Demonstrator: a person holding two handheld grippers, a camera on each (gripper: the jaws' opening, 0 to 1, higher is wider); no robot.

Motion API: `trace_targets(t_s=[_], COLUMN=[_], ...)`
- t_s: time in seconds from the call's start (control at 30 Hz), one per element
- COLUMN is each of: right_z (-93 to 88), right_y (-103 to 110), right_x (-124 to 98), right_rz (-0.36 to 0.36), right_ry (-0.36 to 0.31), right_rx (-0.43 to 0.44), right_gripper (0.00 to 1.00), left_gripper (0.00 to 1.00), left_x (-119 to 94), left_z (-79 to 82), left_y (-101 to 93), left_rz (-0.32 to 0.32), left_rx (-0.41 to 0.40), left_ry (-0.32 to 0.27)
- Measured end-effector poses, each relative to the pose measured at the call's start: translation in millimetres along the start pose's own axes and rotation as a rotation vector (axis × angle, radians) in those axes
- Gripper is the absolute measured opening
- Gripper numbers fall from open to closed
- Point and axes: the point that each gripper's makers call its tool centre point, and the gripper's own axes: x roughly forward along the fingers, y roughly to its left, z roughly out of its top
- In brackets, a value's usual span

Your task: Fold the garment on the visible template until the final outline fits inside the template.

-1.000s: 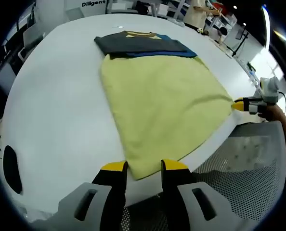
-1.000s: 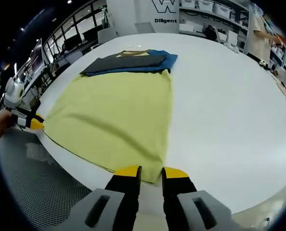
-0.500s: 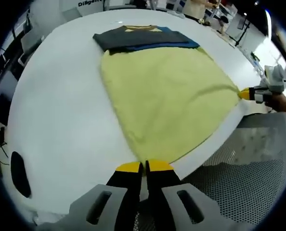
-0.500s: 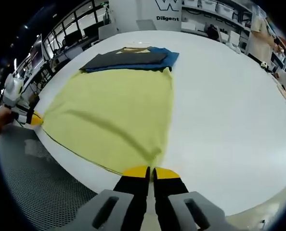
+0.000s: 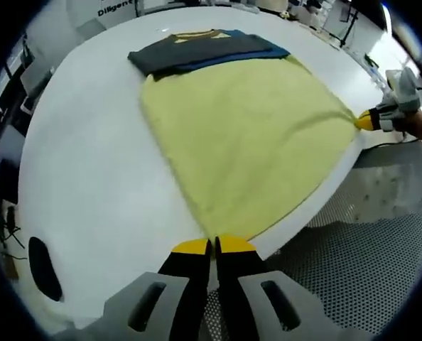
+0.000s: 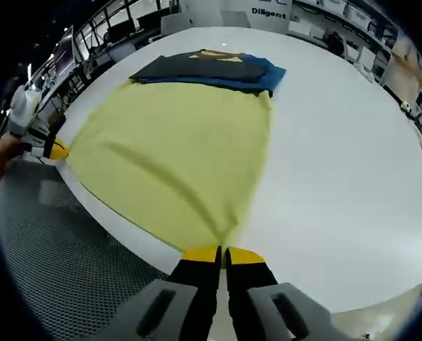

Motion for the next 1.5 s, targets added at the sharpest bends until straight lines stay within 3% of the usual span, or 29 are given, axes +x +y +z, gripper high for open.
trace_targets(t_s=[0.43,0.77,1.23,1.5], right_z=[-7.5,-17.4,-20.5,-16.8], right_y=[6,12,14,14], right_x=[-7,-11,-14,-27], right_rz=[0.004,0.03,0.036,0.049], right_ry=[0.066,0.115,0.121,0.104], right_rx=[-0.062,-0.058,-0.059,-0.03], right_gripper=[0.0,0.0,0.0,0.0], left_gripper=[0.0,0.0,0.0,0.0], left_x=[-2,-4,-6,-16], left_z=[-6.7,-16.2,-20.8,-19.2], left_y=[-3.6,-5.6,-8.4,-11.9], left_rz=[-0.027,-0.038,-0.042,-0.074], left_rx=[0.039,0.044,0.037,0.04], left_ry=[0.044,0.091,0.109,0.097])
